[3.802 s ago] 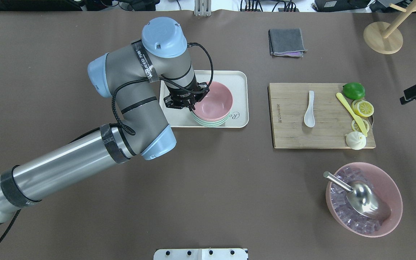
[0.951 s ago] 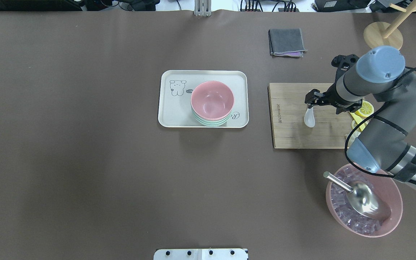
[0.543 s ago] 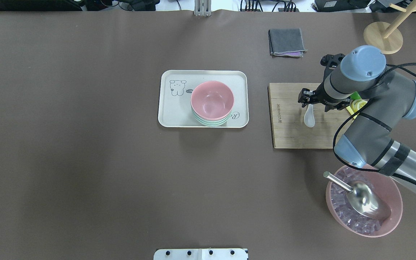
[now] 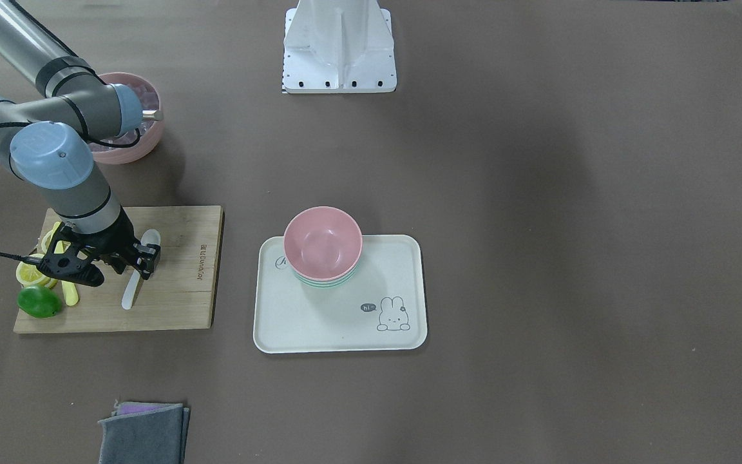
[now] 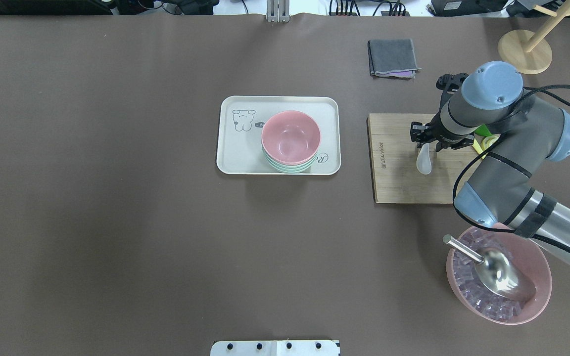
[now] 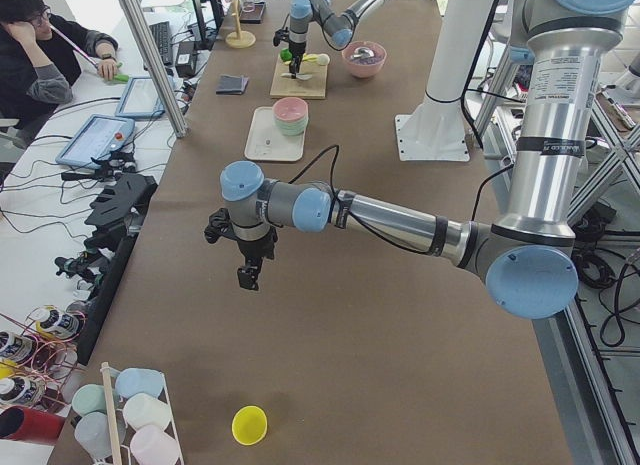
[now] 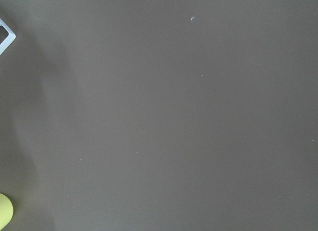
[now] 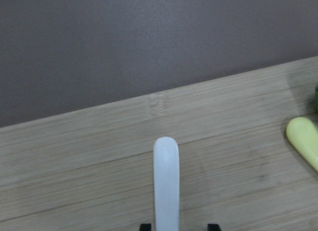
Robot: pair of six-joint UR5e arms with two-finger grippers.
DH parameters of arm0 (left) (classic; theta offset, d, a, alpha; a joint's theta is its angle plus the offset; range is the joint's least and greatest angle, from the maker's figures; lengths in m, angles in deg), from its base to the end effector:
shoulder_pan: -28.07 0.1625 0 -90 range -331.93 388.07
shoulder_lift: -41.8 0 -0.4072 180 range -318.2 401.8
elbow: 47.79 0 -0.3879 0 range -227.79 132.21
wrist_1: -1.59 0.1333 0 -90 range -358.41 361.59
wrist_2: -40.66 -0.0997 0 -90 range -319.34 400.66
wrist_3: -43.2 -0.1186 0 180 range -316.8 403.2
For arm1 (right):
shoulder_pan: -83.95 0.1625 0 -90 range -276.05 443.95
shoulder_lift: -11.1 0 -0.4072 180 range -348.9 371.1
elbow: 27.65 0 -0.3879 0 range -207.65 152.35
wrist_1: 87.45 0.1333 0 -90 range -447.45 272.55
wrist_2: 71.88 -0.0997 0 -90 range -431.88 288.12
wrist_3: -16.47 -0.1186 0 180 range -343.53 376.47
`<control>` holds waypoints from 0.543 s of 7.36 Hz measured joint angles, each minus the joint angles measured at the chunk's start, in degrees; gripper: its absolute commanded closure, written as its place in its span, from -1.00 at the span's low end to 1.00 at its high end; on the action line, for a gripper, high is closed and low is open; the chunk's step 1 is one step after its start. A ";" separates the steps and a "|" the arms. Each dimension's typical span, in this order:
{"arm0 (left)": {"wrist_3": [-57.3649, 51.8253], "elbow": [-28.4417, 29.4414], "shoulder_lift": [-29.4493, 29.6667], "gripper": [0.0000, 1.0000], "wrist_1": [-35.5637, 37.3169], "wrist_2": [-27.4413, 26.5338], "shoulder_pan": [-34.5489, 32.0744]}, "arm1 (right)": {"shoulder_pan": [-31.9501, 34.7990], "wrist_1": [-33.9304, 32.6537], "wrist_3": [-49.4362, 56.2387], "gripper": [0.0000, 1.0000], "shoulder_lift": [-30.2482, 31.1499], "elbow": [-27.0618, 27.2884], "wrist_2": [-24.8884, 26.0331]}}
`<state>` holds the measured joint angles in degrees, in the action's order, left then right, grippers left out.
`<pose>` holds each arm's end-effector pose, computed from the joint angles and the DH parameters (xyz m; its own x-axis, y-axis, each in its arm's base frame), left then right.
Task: Stack pink bowl on green and place spoon
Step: 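Lower the right gripper onto the white spoon and grasp it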
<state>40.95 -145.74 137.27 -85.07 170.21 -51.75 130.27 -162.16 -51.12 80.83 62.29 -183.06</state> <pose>0.0369 -0.5322 0.5504 0.7318 0.2838 -0.6196 -0.2029 0.9587 0.1995 -0.3838 -0.5329 0.4426 0.7216 0.2410 0.6490 -0.2751 0.9601 -0.0505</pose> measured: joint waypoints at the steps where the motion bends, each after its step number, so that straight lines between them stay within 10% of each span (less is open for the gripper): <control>1: 0.03 0.05 0.03 -0.97 0.00 0.00 0.04 | 0.00 0.00 0.00 1.00 -0.02 -0.02 0.00; 4: 0.07 0.15 0.07 -0.97 0.00 0.00 0.06 | 0.04 0.02 0.28 1.00 -0.33 0.22 -0.02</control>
<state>41.02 -145.59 137.33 -85.07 170.21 -51.68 130.30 -162.14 -50.84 80.50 62.50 -183.08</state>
